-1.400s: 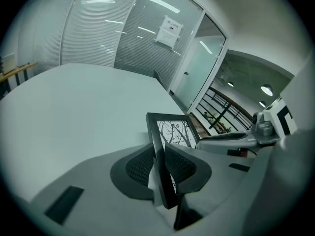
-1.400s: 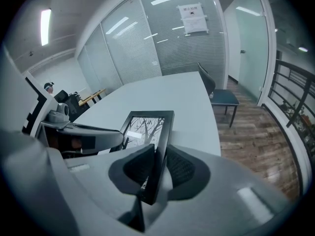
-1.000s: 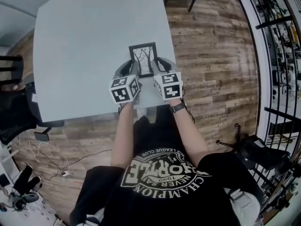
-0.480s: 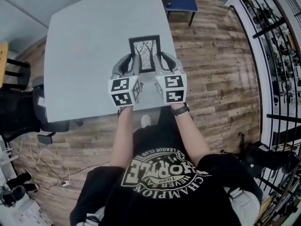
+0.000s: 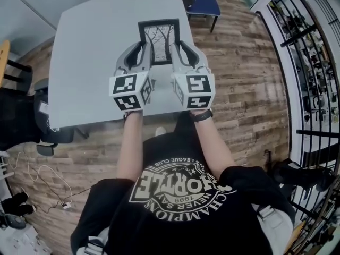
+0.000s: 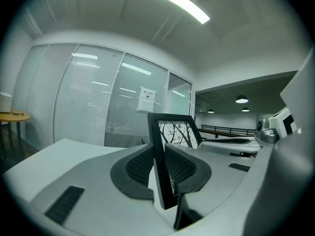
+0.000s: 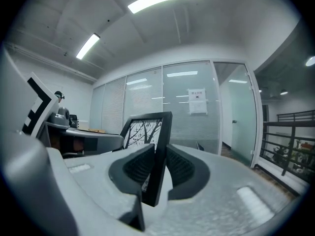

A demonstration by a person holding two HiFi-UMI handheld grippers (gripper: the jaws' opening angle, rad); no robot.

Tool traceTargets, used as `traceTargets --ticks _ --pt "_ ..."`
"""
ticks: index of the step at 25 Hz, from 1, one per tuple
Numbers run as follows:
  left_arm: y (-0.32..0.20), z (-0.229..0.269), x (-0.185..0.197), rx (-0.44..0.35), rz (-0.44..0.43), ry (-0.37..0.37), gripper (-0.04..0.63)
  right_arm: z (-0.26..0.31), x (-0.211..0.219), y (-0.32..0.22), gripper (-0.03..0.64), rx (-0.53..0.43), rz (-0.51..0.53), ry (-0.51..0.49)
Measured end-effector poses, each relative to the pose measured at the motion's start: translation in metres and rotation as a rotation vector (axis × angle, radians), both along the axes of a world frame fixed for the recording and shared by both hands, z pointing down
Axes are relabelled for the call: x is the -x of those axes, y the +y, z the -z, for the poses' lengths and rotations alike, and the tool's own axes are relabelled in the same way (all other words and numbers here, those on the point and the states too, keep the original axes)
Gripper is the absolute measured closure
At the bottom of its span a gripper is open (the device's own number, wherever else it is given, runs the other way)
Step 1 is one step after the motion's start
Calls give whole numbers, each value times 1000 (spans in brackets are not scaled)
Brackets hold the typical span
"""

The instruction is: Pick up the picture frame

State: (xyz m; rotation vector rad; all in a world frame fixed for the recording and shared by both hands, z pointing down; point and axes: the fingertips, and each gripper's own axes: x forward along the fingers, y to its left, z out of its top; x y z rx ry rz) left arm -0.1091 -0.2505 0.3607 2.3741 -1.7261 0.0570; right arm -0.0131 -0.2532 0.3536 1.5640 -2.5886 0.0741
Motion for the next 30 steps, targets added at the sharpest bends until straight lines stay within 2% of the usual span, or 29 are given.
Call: traceTargets --ticks 13,23,30 --pt "18 47 5 -124 -11 3 522 49 5 18 549 -135 -22 -5" --pt "25 55 11 -142 -3 -3 522 55 12 24 549 -148 -6 -14" --pt "19 45 20 -123 -1 -4 522 45 20 19 549 -129 -9 -10"
